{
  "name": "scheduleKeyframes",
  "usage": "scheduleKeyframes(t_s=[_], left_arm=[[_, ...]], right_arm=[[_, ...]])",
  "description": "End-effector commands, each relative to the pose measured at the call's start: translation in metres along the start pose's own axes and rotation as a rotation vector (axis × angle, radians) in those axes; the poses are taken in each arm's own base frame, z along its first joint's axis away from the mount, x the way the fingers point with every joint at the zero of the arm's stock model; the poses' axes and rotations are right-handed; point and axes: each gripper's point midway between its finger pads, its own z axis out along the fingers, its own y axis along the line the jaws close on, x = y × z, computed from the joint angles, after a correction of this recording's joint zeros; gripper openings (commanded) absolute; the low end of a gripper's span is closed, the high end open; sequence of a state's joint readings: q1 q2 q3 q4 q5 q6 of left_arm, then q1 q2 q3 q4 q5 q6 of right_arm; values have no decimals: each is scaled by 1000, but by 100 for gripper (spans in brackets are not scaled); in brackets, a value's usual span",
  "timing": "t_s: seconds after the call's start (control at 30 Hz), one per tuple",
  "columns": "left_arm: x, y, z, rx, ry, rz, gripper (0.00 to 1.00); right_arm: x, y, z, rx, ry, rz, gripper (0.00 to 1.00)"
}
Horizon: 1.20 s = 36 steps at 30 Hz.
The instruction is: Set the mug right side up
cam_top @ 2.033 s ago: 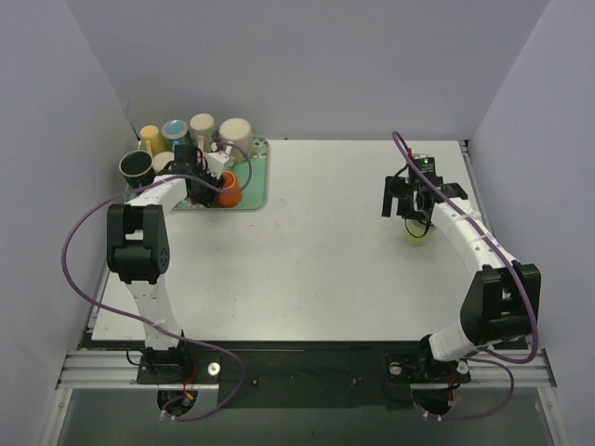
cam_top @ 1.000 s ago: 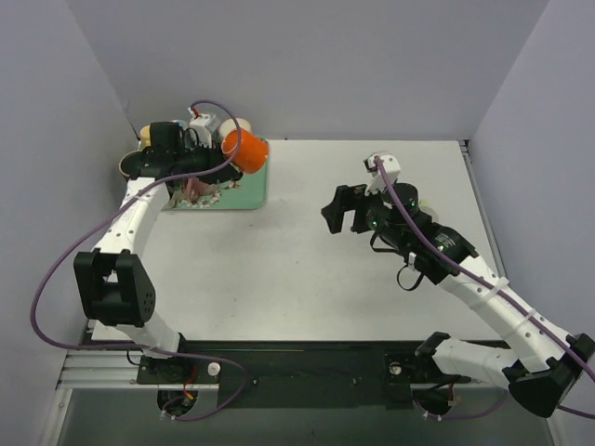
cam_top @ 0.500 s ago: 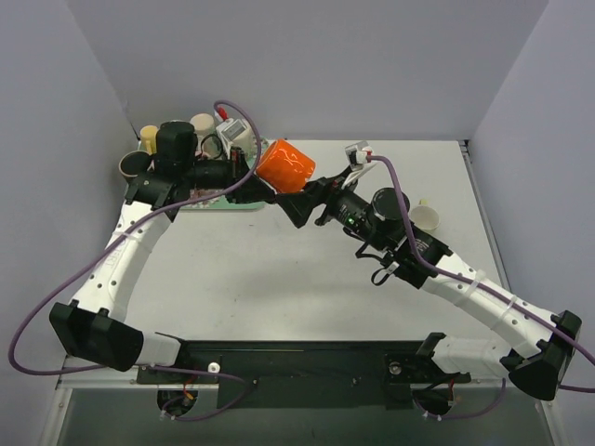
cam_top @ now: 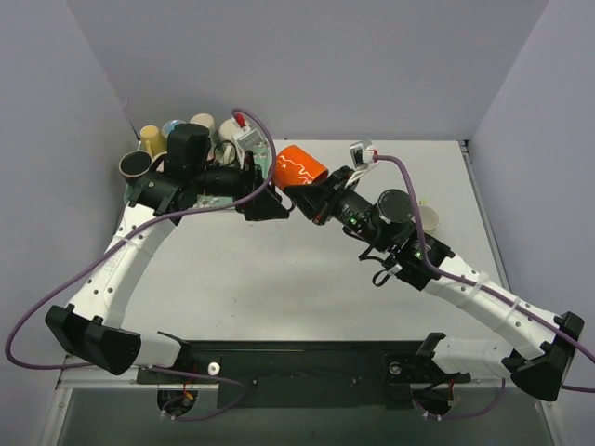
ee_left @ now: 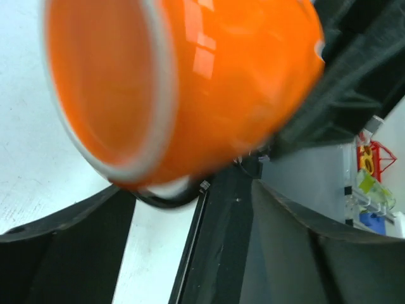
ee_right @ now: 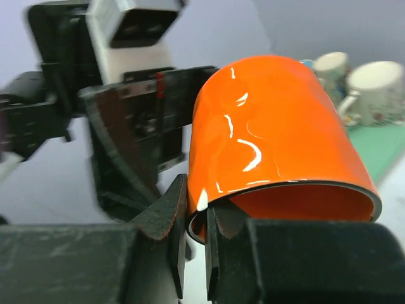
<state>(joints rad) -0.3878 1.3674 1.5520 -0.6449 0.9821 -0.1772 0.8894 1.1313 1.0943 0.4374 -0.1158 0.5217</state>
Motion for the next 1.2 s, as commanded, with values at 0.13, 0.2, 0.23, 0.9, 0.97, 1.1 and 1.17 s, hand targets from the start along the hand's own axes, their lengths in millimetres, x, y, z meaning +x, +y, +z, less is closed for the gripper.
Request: scheduleKeyframes(t_s=[0.13, 0.2, 0.23, 0.9, 0.97, 1.1, 1.17], left_arm=[[16, 55, -31, -289, 18, 58, 88], [19, 82, -41, -364, 6, 52, 89], [19, 92, -45, -396, -4, 47, 89], [86, 279, -150, -1021, 193, -25, 93], [90, 285, -151, -1029, 205, -30, 94], [95, 299, -147, -1029, 227, -34, 94], [98, 313, -163, -1066, 221, -65, 94]], right_arm=[[-28, -72, -38, 386, 33, -219, 0], [-7, -107, -48, 510, 133, -214, 0], [-1, -127, -58, 570, 182, -202, 0], [154, -325, -116, 1078, 985, -57, 0], [160, -335, -122, 1100, 1015, -21, 0], [164, -343, -127, 1105, 1077, 11, 0], [167, -347, -128, 1103, 1093, 40, 0]])
